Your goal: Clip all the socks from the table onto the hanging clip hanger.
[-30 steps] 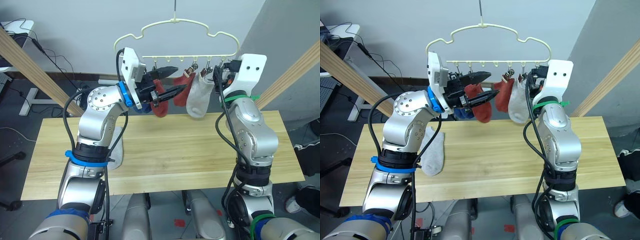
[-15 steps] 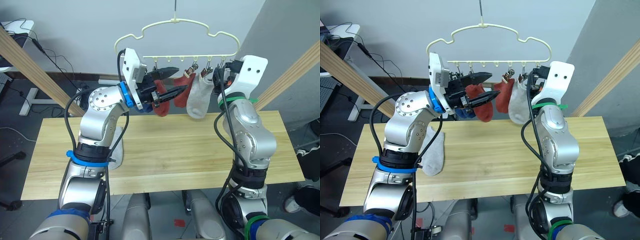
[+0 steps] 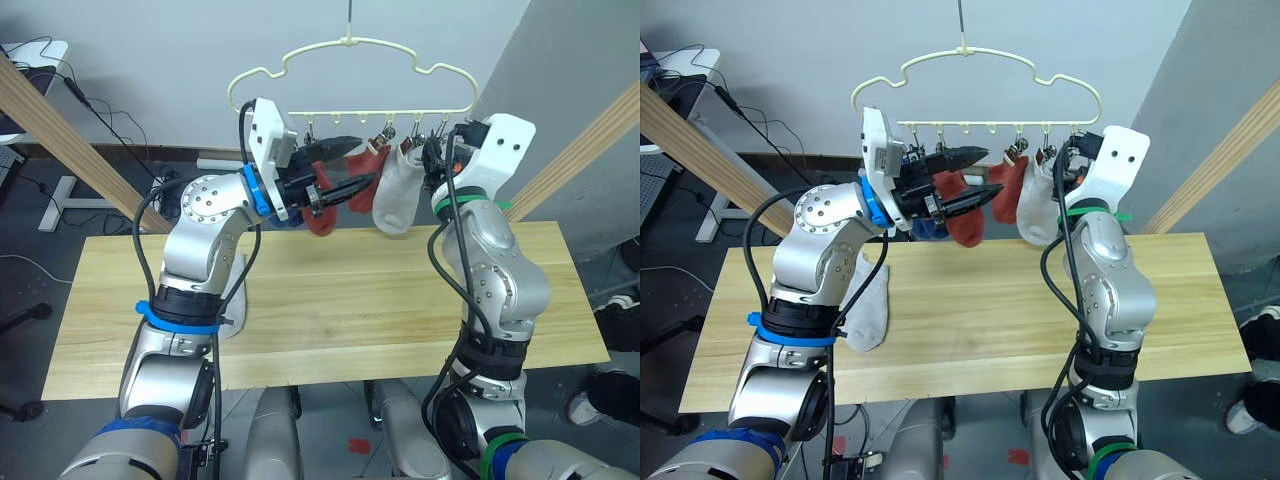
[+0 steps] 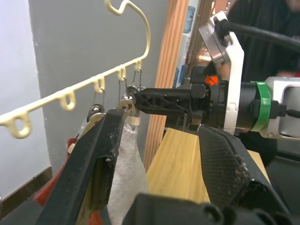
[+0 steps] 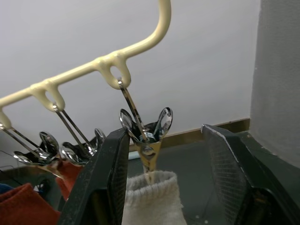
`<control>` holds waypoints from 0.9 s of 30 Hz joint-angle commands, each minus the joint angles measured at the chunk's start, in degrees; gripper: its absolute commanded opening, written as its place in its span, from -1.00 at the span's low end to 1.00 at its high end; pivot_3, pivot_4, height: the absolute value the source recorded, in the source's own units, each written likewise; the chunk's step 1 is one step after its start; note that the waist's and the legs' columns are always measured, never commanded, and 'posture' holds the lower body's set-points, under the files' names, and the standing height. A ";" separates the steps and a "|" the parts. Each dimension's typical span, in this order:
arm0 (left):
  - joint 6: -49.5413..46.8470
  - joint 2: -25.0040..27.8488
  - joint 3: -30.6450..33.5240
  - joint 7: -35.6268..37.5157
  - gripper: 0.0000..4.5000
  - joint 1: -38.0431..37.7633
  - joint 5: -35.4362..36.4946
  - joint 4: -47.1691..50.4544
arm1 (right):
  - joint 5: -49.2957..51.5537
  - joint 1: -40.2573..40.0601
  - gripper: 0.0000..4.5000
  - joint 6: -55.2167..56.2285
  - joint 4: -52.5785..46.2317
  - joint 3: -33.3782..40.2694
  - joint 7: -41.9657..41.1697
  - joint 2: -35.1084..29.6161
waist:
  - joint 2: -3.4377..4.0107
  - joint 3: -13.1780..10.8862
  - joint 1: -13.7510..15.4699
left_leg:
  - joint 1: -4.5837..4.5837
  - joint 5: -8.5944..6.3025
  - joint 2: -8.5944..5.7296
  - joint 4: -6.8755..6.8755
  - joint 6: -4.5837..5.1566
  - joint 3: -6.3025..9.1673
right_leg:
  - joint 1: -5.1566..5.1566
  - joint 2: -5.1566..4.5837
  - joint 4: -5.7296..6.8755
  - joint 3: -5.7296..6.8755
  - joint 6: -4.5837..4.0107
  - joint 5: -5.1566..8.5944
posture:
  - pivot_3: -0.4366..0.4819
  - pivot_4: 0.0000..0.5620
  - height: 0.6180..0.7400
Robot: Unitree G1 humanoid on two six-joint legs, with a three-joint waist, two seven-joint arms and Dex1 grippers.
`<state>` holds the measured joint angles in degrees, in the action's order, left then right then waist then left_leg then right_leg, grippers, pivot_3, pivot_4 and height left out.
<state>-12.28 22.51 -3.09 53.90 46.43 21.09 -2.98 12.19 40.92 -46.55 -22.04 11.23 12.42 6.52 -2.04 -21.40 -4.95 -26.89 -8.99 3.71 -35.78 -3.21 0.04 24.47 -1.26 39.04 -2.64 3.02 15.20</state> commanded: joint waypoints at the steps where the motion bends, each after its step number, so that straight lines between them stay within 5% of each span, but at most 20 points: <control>1: 0.60 -0.07 0.09 0.08 0.24 0.60 0.05 1.28 | 1.24 1.24 0.12 1.43 -2.71 0.16 -0.03 0.12 | 0.00 0.00 -0.02 | 0.00 0.00 0.00 0.00 0.00 0.00 | 0.00 0.00 0.00 0.00 0.00 0.00 | -0.44 0.18 1.00; 27: 0.12 -0.26 -0.34 0.18 0.24 0.36 0.03 1.83 | 0.27 -0.71 0.12 1.74 -2.15 -1.27 2.01 -0.32 | 0.00 0.00 -0.02 | 0.00 0.00 0.00 0.00 0.00 0.01 | 0.00 0.00 0.01 0.01 0.00 0.00 | -0.45 0.16 1.00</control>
<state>-12.39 22.44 -3.21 54.19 46.41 21.09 -2.97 12.57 40.40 -45.55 -22.03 10.42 14.11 6.44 -2.04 -21.40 -4.97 -26.89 -8.99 3.71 -35.78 -3.21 0.04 24.48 -1.26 39.05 -2.63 3.01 15.20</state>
